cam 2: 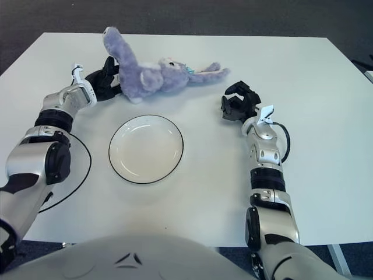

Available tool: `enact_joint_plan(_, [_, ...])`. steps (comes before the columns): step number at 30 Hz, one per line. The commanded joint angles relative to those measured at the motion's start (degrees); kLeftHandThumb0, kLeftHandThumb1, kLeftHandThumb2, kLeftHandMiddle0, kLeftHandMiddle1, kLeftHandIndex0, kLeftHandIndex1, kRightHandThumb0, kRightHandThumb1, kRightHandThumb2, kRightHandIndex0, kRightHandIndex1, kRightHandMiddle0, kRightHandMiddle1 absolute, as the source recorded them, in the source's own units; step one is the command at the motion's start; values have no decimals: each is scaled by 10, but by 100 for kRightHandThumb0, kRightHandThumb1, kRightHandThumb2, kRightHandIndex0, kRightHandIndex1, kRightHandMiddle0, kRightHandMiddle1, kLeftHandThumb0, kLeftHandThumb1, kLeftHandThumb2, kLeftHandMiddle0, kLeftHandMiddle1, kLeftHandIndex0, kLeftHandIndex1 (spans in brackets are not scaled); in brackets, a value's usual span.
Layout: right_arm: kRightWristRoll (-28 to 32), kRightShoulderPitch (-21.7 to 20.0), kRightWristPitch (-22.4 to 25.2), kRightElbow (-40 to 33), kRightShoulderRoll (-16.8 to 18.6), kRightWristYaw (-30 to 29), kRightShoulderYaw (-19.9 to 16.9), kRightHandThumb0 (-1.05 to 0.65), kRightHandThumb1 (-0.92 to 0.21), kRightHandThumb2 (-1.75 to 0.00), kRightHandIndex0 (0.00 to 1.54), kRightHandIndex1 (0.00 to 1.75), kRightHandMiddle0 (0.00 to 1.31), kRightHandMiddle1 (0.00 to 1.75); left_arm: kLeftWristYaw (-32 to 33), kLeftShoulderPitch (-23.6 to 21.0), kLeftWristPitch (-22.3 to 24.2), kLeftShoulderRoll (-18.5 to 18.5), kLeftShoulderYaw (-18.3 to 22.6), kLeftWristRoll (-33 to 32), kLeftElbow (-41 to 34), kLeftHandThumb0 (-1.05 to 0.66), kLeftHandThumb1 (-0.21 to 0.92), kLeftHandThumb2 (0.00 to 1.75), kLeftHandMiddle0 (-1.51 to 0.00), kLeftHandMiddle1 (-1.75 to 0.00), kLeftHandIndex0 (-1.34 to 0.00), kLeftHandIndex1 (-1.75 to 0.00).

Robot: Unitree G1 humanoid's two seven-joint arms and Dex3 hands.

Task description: Put the doll into the plate.

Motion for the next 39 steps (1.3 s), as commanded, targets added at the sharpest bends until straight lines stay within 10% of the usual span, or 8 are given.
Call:
enact_joint_plan(1, [3, 11, 6, 11, -5, 2, -3, -1, -32, -131, 50, 174, 49, 174, -30, 18, 13, -5, 0, 6, 53, -70, 75, 53, -10, -96, 0, -32])
enact_joint_plan(28, [8, 20, 22, 8, -3, -3, -10, -1, -33, -131, 50, 174, 48, 174, -158, 6, -77, 9, -91, 98, 87, -84, 82, 48, 0, -166, 0, -25])
enact_joint_plan(33, [9, 22, 23, 7, -3, -3, -11, -1, -32, -131, 50, 174, 48, 174, -161, 9, -45, 11, -104, 103, 55, -82, 87, 37, 0, -59, 0, -8])
enact_joint_plan(39, [9, 25, 24, 6, -2, -2, -11, -1, -32, -132, 50, 175, 48, 174, -129, 31, 17, 4, -113, 96, -36, -77, 88, 36, 0, -18, 0, -2])
